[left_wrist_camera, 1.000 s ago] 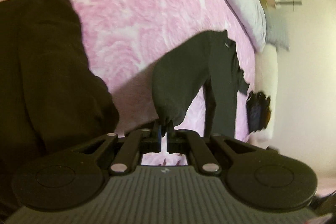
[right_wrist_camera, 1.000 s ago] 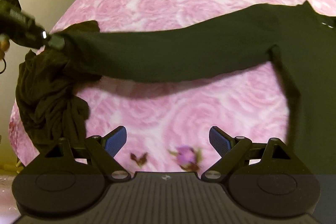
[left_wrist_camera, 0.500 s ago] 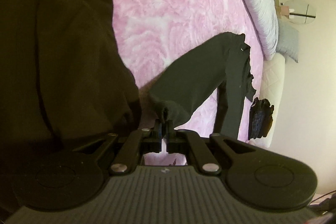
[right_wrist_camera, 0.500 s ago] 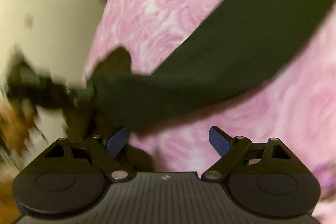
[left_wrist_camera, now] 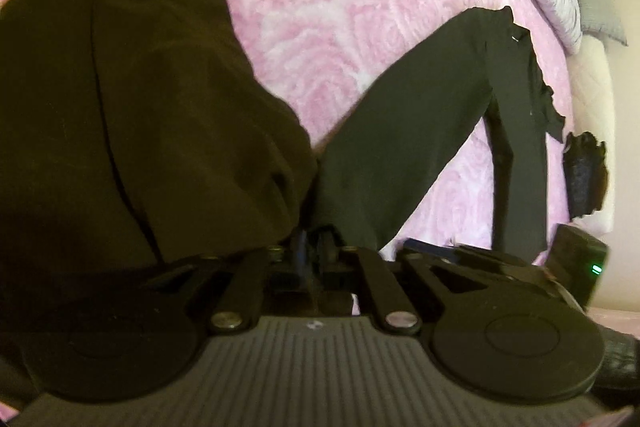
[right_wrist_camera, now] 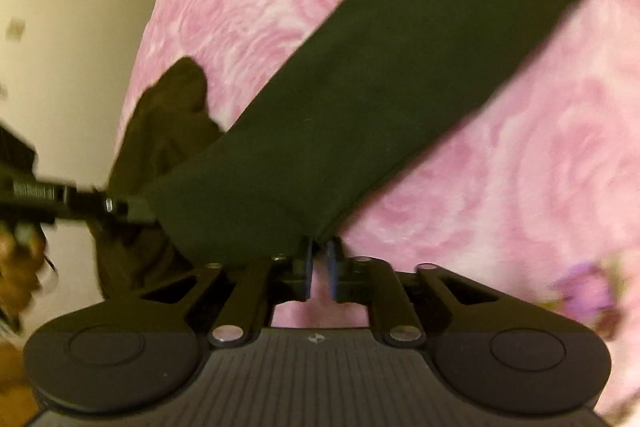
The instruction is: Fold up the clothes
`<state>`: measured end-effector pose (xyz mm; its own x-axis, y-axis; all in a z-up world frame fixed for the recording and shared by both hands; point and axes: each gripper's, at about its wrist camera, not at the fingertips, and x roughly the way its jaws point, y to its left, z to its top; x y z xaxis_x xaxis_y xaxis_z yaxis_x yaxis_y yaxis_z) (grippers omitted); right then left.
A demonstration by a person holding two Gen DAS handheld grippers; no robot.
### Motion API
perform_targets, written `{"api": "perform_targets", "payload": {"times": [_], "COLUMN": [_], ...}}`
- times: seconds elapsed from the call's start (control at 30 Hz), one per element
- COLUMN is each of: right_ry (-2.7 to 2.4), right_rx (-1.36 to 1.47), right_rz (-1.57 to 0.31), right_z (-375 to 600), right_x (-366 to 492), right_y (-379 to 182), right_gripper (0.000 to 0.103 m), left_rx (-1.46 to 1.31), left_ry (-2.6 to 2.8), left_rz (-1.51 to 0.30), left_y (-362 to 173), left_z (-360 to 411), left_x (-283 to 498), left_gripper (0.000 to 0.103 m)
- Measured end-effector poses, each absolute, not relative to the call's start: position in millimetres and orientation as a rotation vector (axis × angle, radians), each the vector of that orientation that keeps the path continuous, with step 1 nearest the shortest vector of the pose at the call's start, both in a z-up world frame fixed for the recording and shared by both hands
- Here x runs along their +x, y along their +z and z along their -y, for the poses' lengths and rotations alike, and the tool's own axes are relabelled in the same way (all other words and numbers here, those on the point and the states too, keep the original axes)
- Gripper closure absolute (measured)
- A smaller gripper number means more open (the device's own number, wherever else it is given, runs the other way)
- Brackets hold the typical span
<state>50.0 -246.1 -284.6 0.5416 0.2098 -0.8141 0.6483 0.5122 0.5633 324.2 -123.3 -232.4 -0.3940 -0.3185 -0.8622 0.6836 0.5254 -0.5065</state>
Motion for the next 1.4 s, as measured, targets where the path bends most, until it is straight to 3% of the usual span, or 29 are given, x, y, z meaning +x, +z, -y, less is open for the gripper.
{"api": "perform_targets", "payload": {"times": [0.07,0.17,0.33,0.4,0.5,0.57,0.63,0.67,0.73,0.8,0.87,1.0,1.07,1.4], "right_ry": [-0.334,-0.345,-0.420,-0.456,-0.513,-0.572,-0.655,-0.697,-0.771,-0.827,-0.861,-0.887,-0.892,-0.998], "right_rx": [0.963,0.914,0.793,0.796,0.798,0.772,0.739,0.721,0.698,0.682,0.650,0.585,0.560,0.518], "right_rz": [-1.008,-0.995,-0.979,-0.954,-0.908,-0.879,-0.881,-0.885,-0.878,-0.862,-0.840,-0.799,-0.778,-0.722], "right_z": [246.2,251.5,266.9,274.9,283.9,286.8,289.2,290.3,293.4,296.5,300.2,304.8,307.9,348.7], "right_x": [41.8,18.0,-28.1,-51.0,-81.6,-98.8,-113.3,-120.7,-140.5,-159.1,-179.6,-216.1,-234.0,-342.7], "right_y": [-267.6,-241.7,-193.6,-175.6,-150.4,-134.2,-122.3,-116.6,-104.8,-94.7,-84.4,-64.2,-56.4,-22.8], "right_gripper": [0.057,0.048,0.048,0.055,0.056,0.029,0.018,0.018,0.021,0.035,0.063,0.082,0.100,0.099], "left_rx": [0.334,0.381,0.395,0.411,0.436,0.452,0.467,0.475,0.491,0.506,0.536,0.556,0.568,0.535], "left_ry": [-1.115,-1.106,-1.081,-1.094,-1.112,-1.124,-1.136,-1.142,-1.153,-1.164,-1.192,-1.250,-1.267,-1.260], "left_rz": [-1.589,-1.501,-1.417,-1.383,-1.332,-1.298,-1.263,-1.246,-1.211,-1.176,-1.132,-1.109,-1.089,-0.917], "left_y": [-217.7,-195.4,-166.5,-157.6,-144.2,-135.3,-126.4,-122.0,-113.1,-104.2,-97.4,-87.7,-81.9,-33.8], "left_z": [122.0,120.2,117.4,122.0,129.1,133.7,138.4,140.8,145.4,150.1,159.1,178.0,186.7,223.7], "left_x": [314.6,297.6,270.0,253.0,227.6,210.6,193.7,185.2,168.2,151.3,126.4,77.2,51.5,-53.3], "left_gripper": [0.075,0.074,0.074,0.074,0.068,0.057,0.056,0.055,0.053,0.051,0.044,0.041,0.039,0.025]}}
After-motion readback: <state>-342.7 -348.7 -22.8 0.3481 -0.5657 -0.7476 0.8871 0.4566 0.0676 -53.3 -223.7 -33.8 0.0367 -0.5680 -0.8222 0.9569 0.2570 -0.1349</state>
